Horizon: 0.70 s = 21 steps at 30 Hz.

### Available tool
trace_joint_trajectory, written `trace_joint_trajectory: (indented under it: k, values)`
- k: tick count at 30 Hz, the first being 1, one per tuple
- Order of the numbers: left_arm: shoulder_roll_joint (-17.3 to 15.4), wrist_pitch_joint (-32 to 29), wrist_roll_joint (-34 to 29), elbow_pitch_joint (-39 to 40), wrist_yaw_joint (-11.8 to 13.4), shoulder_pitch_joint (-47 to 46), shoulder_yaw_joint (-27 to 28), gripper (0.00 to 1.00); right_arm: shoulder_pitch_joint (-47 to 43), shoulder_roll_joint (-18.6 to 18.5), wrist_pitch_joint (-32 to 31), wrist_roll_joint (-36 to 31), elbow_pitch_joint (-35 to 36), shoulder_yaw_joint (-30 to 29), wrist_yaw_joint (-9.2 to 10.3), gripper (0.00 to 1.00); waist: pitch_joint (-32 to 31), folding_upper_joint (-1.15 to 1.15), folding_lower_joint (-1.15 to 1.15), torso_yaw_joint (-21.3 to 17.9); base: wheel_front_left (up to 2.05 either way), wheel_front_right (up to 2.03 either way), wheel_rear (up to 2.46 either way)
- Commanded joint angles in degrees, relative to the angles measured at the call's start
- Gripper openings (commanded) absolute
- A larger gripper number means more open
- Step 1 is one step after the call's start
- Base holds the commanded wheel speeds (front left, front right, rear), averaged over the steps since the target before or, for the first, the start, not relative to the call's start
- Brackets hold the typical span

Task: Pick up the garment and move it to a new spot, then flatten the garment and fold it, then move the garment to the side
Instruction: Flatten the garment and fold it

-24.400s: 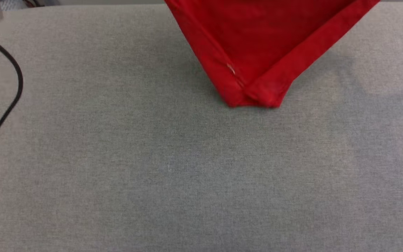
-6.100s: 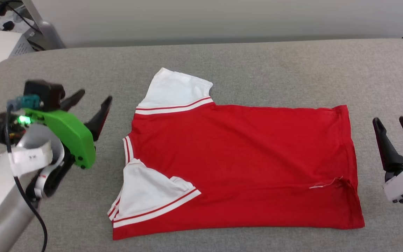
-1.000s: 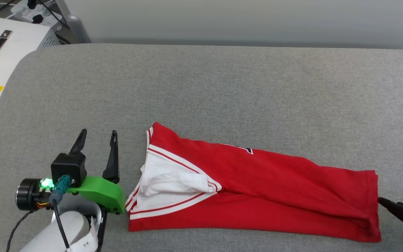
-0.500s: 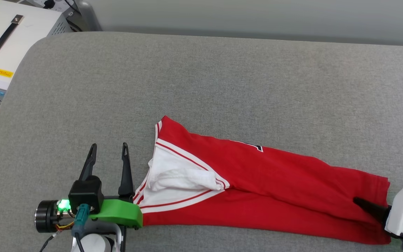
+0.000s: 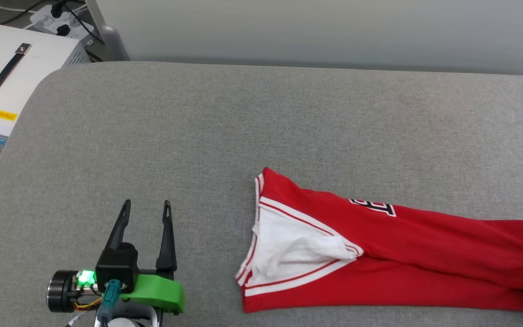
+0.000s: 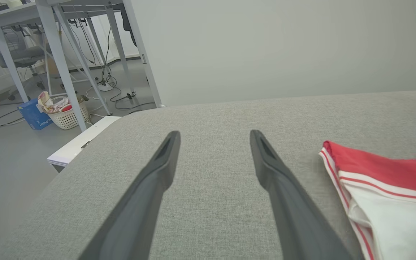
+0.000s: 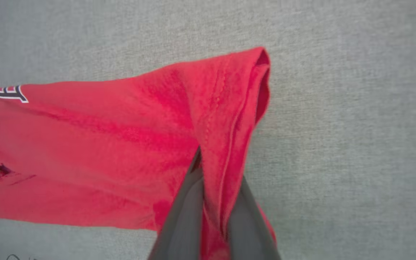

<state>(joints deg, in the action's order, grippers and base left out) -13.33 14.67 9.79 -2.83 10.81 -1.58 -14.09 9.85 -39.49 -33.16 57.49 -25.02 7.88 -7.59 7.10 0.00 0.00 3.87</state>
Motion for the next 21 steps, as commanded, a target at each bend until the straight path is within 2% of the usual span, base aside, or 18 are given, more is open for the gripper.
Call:
trace_joint_trajectory:
  k: [1,5,12,15,21]
  values:
    - [0.70,0.32,-0.67,-0.06,-0.66,1.22,0.49,1.00,0.94,-0.85,0.40,-0.44,-0.79,-0.47,0.10,0.00,-0.45,0.00,0.00,0.00,0.00,0.00,0.00]
    - [1.74,0.32,-1.54,-0.56,-2.00,2.07,1.64,1.00,0.12,-0.99,-0.42,0.69,0.81,0.43,0.10,0.00,-1.29,0.00,0.00,0.14,0.00,0.00,0.00]
    - [3.13,0.32,-2.63,-0.61,-3.63,3.62,4.14,1.00,-1.59,0.19,-3.74,4.79,12.70,3.67,0.10,0.00,-2.62,0.00,0.00,0.01,0.00,0.00,0.00]
    - [3.90,0.32,-3.21,-0.64,-4.47,3.74,5.26,1.00,-0.83,1.71,-5.13,4.14,18.78,6.27,0.10,0.00,-2.44,0.00,0.00,0.14,0.00,0.00,0.00]
    - [5.06,0.32,-4.10,-0.51,-5.70,2.95,6.49,1.00,4.19,6.50,-7.38,1.13,22.63,11.39,0.10,0.00,-0.95,0.00,0.00,0.77,0.00,0.00,0.00]
